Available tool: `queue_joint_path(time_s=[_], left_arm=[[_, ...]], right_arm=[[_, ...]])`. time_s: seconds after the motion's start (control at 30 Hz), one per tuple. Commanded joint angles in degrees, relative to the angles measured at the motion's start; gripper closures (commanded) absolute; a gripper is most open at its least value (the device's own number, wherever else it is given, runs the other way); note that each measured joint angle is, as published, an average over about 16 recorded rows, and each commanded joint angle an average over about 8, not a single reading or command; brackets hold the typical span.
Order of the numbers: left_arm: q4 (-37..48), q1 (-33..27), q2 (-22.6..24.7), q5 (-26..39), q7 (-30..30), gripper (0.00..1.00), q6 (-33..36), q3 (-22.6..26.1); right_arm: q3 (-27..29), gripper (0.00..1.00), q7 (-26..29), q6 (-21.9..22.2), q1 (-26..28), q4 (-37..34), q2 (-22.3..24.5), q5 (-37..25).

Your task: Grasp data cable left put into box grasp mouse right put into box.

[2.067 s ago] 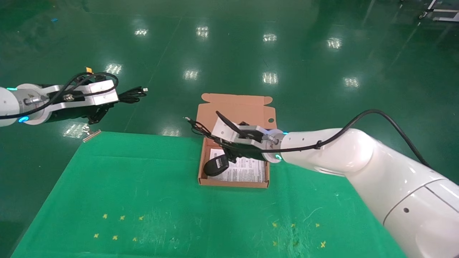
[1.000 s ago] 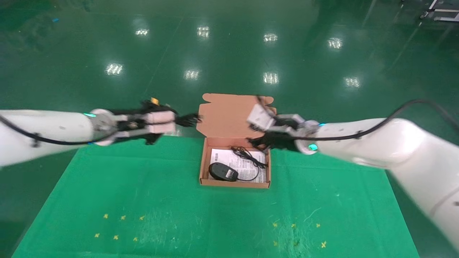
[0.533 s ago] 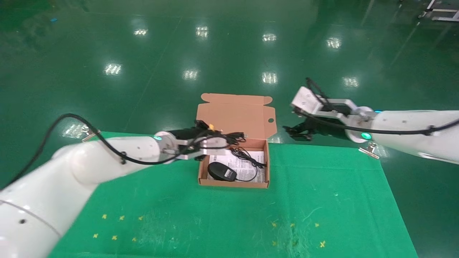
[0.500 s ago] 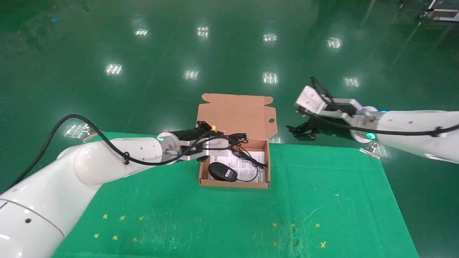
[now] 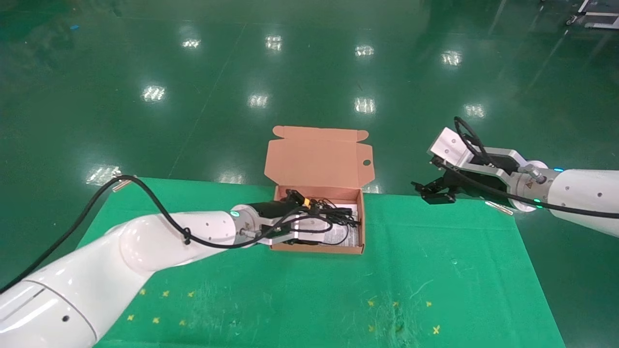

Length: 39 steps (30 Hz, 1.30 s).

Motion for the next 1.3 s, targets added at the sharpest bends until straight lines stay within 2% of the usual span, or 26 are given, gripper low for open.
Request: queue_joint_path(time_s=[0.03,0.2,0.23,0.83,1.03,1.3], left_arm=[[0.06,-0.1,0.0,-2.0,0.36,0.71,-0.68,1.87],[0.06,-0.19,0.12,-4.06,0.37,0.09,-1.18,3.59],[0.05,-0.2,0.14,-4.34,0.37,0.0,-1.22,3.82],[-1.62,-0.7,-1.59,-4.06,-0.64,0.0,-1.68,2.44],[-3.27,-4.07,-3.03,-4.96,-3.99,0.0,-7.07,0.18],[-4.0,-7.42,-3.41,-3.85,-5.95,0.0,-13.22,-0.98]], right_arm=[[-0.26,0.0,1.05,0.1,-0.17,0.76,0.58,-0.77],[-0.53,0.0,1.85,0.22,-0.21,1.43,0.96,-1.68],[-0.57,0.0,1.95,0.24,-0.21,1.52,1.01,-1.8],[-0.04,0.0,1.55,0.77,0.3,1.11,0.72,-1.17],[2.0,0.0,0.34,3.24,4.27,1.69,1.19,-2.05],[1.94,0.0,-2.95,1.51,10.54,0.84,1.11,-6.19]])
